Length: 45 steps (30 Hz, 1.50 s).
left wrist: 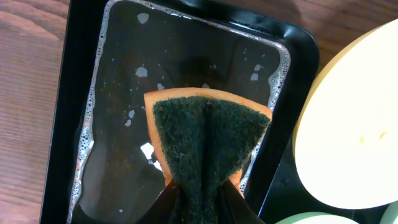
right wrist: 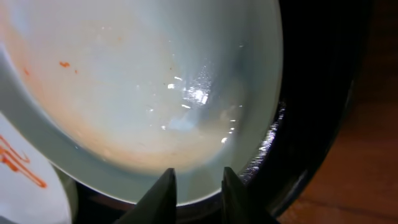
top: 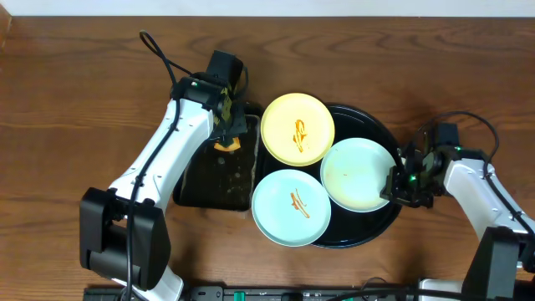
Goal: Clean dirty plates on tray and stack at the side
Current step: 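Tilt and lift the cleaned green plate with the right gripper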
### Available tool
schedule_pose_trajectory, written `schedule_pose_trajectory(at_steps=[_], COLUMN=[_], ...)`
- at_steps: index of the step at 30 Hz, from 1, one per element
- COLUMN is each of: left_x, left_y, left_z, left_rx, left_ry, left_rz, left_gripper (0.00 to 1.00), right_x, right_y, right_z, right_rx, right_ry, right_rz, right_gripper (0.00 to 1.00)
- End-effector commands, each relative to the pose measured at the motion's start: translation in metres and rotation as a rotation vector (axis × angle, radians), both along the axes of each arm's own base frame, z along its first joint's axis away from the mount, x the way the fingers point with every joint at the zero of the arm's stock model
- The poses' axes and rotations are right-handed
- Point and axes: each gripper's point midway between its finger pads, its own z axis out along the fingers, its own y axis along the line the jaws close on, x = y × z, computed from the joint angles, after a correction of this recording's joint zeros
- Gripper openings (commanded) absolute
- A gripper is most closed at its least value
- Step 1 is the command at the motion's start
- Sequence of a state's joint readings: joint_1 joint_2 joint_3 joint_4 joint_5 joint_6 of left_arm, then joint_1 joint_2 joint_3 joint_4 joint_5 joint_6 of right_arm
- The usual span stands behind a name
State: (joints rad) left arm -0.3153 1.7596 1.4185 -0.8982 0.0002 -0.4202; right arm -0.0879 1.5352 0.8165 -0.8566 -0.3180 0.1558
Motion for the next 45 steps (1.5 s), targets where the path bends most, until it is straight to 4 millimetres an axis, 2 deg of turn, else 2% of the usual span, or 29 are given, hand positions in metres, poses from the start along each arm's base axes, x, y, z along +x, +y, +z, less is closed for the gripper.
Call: schedule_pose_trajectory(at_steps=[1, 5, 13, 16, 21, 27, 45], left_x=[-0.003, -0.003, -0.004, -0.005, -0.005, -0.005, -0.005], left_y=[0.005, 0.005, 0.006, 0.006, 0.006, 0.006, 0.006], left_z=[0.004, 0.004, 0.004, 0.003, 0.003, 0.003, 0.003], left_rx=[0.011, 0.011, 0.012, 0.013, 0.014, 0.014, 0.014], left_ry=[-0.006, -0.007, -0.003, 0.002, 0.003, 0.003, 0.004], left_rz=[0.008, 0.008, 0.008, 0.008, 0.008, 0.008, 0.008], left_gripper=[0.17, 0.17, 0.17, 0.17, 0.17, 0.17, 0.17], right_x=[-0.003, -0.003, -0.017, -0.014, -0.002, -0.001, -0.002], right_y=[-0.004, -0.004, -0.01, -0.01, 0.001, -0.004, -0.004], right_z=[-0.003, 0.002, 0.003, 0.003, 0.006, 0.003, -0.028], right_rx=[-0.027, -0.028, -0.069, -0.069, 0.005, -0.026, -0.019], right_ry=[0.025, 0.035, 0.115, 0.105, 0.064, 0.069, 0.027], right_rz=[-0.058, -0.058, -0.117, -0.125, -0.147, -0.179, -0.284], right_gripper=[0.27, 0.29, 0.36, 0.37, 0.39, 0.37, 0.37])
